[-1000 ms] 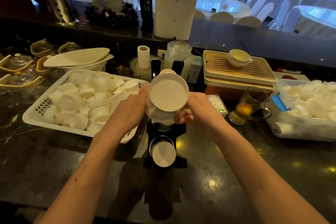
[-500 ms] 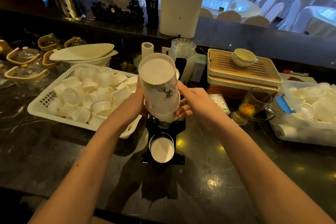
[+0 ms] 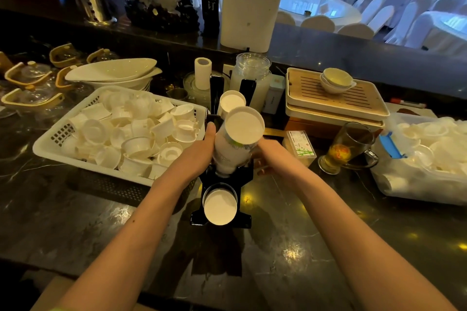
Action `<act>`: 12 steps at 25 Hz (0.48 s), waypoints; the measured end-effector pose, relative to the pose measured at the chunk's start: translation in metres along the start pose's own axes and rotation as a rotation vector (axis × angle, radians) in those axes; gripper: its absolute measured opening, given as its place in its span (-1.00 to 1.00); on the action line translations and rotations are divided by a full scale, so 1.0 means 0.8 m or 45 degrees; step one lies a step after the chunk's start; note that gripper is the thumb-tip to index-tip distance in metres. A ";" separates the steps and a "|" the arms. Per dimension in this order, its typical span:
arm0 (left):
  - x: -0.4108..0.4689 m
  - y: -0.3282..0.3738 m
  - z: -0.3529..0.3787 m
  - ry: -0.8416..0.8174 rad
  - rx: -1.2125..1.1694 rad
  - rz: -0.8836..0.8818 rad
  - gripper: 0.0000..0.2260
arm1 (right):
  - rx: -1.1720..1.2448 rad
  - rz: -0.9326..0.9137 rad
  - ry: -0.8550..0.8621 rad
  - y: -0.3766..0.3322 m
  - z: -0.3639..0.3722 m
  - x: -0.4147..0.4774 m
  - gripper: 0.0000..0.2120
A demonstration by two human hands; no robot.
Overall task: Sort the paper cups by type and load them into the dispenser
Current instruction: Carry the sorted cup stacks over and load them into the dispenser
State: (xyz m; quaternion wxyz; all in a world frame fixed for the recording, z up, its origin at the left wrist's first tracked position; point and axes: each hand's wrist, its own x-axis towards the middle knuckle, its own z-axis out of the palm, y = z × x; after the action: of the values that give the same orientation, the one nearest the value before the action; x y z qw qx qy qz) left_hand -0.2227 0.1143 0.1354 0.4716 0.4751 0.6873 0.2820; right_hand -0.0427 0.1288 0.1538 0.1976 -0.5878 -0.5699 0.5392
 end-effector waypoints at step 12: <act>-0.046 -0.042 0.002 0.080 -0.137 0.544 -0.49 | -0.002 -0.589 0.074 0.017 0.011 -0.030 -0.58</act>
State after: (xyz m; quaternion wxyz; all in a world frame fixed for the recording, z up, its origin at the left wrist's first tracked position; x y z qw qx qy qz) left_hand -0.2308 0.0670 0.1207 0.4040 0.5752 0.5692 0.4265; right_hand -0.0385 0.1003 0.1492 0.3317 -0.4571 -0.6839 0.4618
